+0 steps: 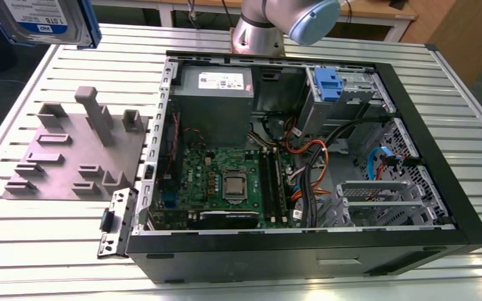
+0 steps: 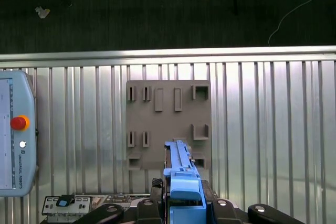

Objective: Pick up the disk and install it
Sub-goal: 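Pick up the disk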

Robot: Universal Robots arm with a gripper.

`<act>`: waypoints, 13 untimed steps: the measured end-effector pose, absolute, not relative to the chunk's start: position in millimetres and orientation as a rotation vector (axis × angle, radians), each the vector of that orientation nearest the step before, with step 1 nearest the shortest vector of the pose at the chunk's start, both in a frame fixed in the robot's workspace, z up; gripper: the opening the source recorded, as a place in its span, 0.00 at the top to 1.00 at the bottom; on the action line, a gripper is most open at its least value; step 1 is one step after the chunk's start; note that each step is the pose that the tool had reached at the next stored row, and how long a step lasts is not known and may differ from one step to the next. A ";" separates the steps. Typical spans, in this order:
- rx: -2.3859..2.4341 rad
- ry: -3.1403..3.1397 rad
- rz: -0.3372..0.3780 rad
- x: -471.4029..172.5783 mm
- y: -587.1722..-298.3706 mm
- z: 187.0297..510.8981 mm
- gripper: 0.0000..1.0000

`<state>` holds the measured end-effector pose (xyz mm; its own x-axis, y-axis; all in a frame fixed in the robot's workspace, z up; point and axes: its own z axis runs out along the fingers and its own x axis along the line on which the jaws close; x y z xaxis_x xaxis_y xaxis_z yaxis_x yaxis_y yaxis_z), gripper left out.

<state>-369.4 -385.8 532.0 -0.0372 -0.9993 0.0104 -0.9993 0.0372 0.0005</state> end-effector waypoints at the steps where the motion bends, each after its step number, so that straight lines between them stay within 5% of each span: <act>1: 2.174 -2.257 0.011 -369.0 -385.8 532.0 0.64; 13: 2.174 -2.257 0.011 -367.0 -385.8 532.0 0.64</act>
<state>-367.0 -385.8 532.0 -0.0372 -0.9993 0.0104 -0.9993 0.0372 0.0006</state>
